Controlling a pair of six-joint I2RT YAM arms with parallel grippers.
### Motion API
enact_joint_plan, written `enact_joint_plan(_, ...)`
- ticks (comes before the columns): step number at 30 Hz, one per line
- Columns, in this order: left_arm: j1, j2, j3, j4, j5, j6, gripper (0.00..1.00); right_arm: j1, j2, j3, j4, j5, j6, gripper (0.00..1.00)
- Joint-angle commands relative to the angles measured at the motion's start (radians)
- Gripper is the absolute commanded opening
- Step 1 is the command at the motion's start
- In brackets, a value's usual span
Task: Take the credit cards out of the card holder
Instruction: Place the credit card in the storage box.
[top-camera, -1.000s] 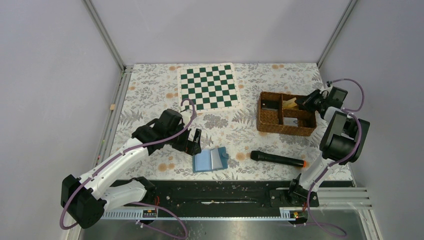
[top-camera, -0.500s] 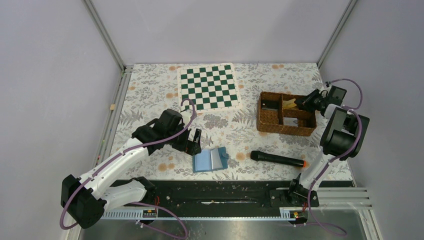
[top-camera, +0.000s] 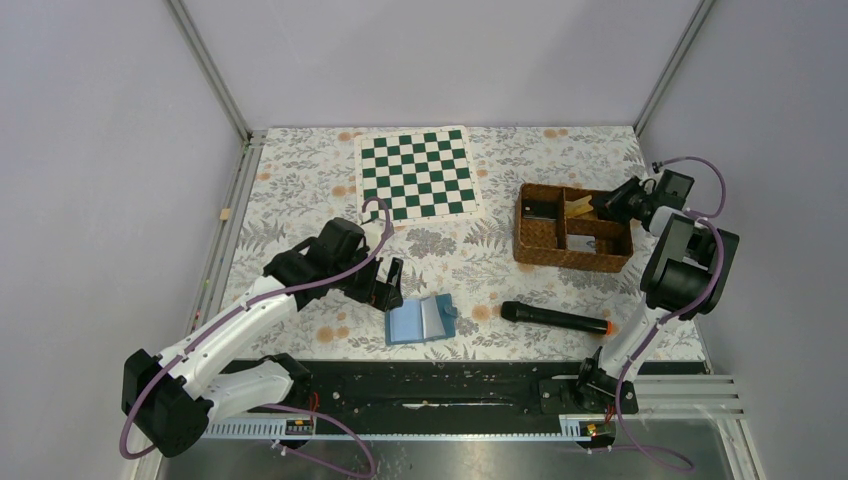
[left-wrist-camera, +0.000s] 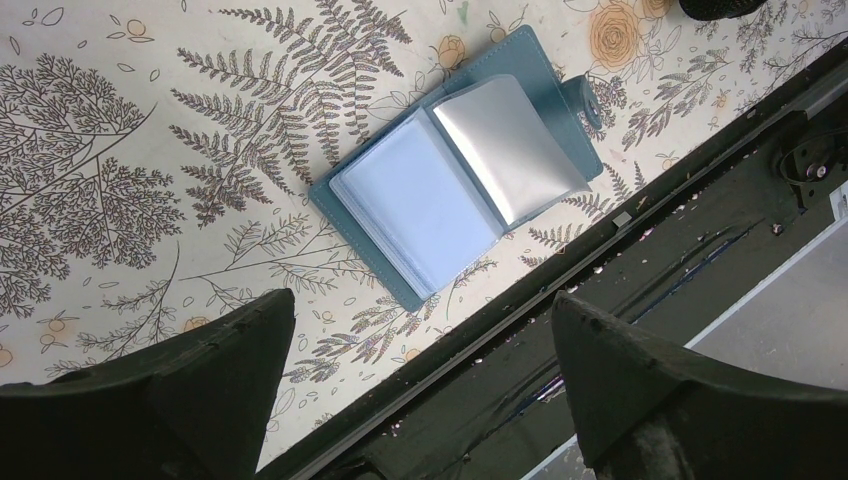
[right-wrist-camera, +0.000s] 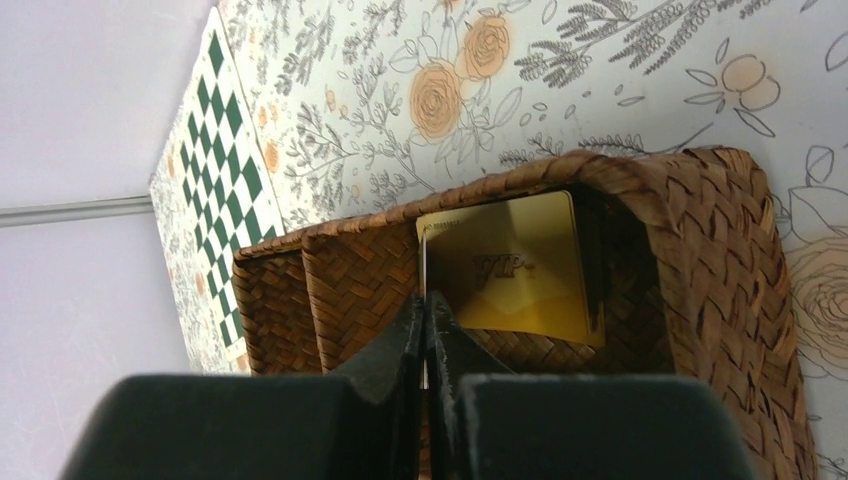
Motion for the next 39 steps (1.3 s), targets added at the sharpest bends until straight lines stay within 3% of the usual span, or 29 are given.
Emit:
enact_joint_plan(1,0.005,-0.02,0.026,0.017,0.01,0.011,0.99,-0.001,0.006,-0.005,0.096,-0.031,0.056,0.02)
enact_joint_plan(11,0.004,-0.025,0.023,0.017,0.013,0.01,0.99,-0.002,0.037,0.027,0.025,-0.031,0.048,0.05)
enact_joint_plan(19,0.005,-0.024,0.024,0.018,0.015,0.009,0.99,-0.002,0.051,0.048,-0.036,-0.021,0.028,0.15)
enact_joint_plan(25,0.005,-0.029,0.023,0.018,0.016,0.008,0.99,-0.001,0.062,0.071,-0.075,-0.02,0.023,0.28)
enact_joint_plan(39,0.005,-0.026,0.026,0.017,0.017,0.008,0.99,-0.001,0.024,0.15,-0.251,0.043,-0.067,0.29)
